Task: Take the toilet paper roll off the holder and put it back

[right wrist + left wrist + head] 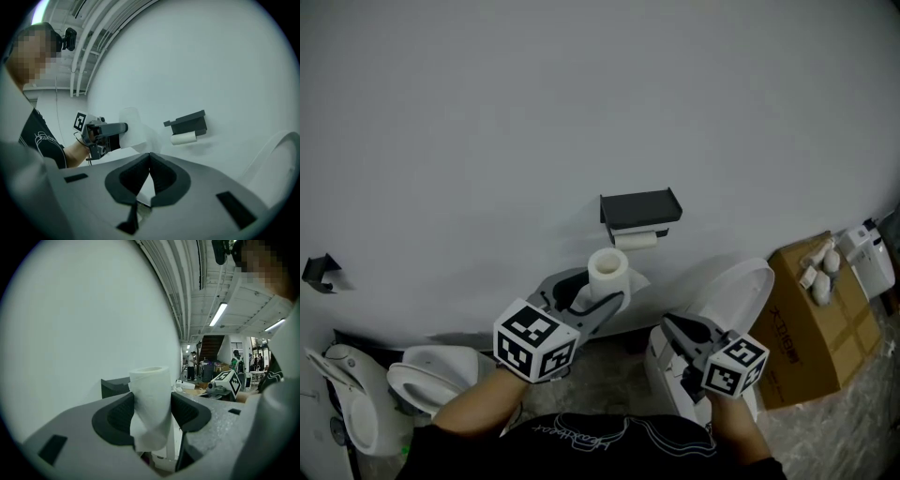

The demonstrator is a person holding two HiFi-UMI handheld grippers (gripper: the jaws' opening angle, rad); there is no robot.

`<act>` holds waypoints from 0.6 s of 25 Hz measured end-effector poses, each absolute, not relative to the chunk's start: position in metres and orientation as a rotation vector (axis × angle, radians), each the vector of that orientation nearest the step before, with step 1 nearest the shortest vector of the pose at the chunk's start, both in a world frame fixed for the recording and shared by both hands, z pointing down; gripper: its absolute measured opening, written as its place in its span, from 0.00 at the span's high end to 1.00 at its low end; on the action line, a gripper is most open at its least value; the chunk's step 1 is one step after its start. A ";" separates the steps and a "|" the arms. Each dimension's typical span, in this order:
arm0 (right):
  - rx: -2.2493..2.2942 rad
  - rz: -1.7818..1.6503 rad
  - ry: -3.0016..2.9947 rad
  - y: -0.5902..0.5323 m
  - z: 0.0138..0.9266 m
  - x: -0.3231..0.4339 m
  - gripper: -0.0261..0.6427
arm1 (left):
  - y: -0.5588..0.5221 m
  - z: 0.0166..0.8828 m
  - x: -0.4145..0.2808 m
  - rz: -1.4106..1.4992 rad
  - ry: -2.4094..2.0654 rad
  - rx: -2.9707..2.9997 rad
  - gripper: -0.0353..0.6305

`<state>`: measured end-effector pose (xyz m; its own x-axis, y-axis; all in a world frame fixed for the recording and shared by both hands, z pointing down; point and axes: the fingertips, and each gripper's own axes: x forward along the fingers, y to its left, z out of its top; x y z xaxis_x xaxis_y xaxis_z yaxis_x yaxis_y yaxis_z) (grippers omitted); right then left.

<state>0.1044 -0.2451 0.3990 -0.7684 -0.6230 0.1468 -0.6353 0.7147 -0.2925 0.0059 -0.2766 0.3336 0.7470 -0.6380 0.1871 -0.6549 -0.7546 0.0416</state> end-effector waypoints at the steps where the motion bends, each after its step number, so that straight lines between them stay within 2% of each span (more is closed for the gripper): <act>1: 1.053 0.527 -2.874 -0.244 0.402 0.102 0.96 | -0.274 0.341 0.004 0.255 -1.044 2.829 0.58; 15: 1.035 0.496 -2.882 -0.238 0.396 0.088 0.96 | -0.248 0.405 -0.014 0.283 -1.028 2.698 0.58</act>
<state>0.0876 -0.2380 0.3958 -0.7766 -0.6136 0.1428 -0.6260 0.7263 -0.2839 -0.0139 -0.2482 0.4053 0.7337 -0.6264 0.2632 -0.6729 -0.7236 0.1538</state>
